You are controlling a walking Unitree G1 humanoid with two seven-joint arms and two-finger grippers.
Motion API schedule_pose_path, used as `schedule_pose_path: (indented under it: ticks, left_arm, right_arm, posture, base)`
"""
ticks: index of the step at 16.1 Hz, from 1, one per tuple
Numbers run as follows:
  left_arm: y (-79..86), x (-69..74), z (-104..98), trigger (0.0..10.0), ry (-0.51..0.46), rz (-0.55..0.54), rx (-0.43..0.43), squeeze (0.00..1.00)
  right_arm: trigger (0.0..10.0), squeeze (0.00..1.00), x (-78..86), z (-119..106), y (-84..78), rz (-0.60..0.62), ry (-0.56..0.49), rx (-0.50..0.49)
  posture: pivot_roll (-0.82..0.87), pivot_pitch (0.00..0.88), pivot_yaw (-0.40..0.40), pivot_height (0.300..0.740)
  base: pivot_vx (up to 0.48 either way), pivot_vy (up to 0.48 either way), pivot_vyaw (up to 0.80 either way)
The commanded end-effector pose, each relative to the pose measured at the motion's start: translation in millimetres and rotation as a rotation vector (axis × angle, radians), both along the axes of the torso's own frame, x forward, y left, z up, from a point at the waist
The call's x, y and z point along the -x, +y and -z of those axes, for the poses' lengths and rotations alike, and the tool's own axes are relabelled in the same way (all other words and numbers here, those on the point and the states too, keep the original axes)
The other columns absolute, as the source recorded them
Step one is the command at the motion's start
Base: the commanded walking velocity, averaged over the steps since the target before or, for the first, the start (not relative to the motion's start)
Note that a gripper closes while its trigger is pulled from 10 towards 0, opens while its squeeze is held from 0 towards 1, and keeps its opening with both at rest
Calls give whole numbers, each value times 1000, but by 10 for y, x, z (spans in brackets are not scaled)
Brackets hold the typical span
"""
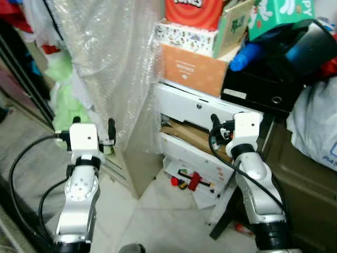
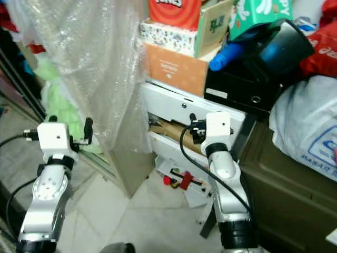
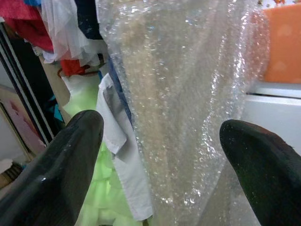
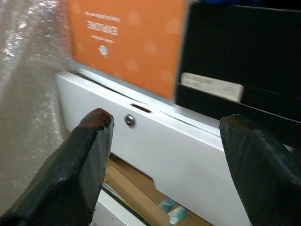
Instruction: Clean up the room
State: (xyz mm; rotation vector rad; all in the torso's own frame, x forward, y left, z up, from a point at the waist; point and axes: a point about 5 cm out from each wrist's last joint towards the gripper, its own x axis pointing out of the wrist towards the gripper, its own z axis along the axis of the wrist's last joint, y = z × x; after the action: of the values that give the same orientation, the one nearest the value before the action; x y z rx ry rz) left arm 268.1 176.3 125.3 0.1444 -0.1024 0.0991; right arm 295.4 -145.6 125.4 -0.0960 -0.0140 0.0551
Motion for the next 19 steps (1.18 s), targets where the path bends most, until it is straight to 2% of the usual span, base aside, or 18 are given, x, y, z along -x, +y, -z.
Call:
schedule_pose_path:
  ticks: [1,4,9,12,15,19]
  left_arm:
    - [71,-1,30,10000,20,-9,-11,0]
    - [89,18,35,10000,22,-16,-13,0]
    - [106,8,31,10000,18,-16,-21,0]
    - [90,-3,37,10000,21,-2,-25,0]
    - [65,29,49,10000,18,-23,-12,0]
    - [80,142,97,10000,18,-77,15,0]
  right_arm:
    - [10000,0,-18,-60,99,-27,-26,-8]
    - [10000,0,-46,-53,130,-40,-21,-20]
    - [10000,0,-88,-58,176,-53,-25,-25]
    - [10000,0,-95,-56,173,-50,-29,-27]
    - [10000,0,-102,-43,149,-67,-24,-17]
    - [10000,0,-179,-42,220,-133,-14,5]
  posture:
    - [-141,0,28,740]
    - [-122,0,16,740]
    - [-116,0,16,740]
    - [-120,0,17,740]
    - [-101,0,-17,740]
    - [-53,0,-84,740]
  base:
    - [0,0,800]
    - [0,0,800]
    - [0,0,0]
    - [0,0,435]
    - [0,0,0]
    - [0,0,0]
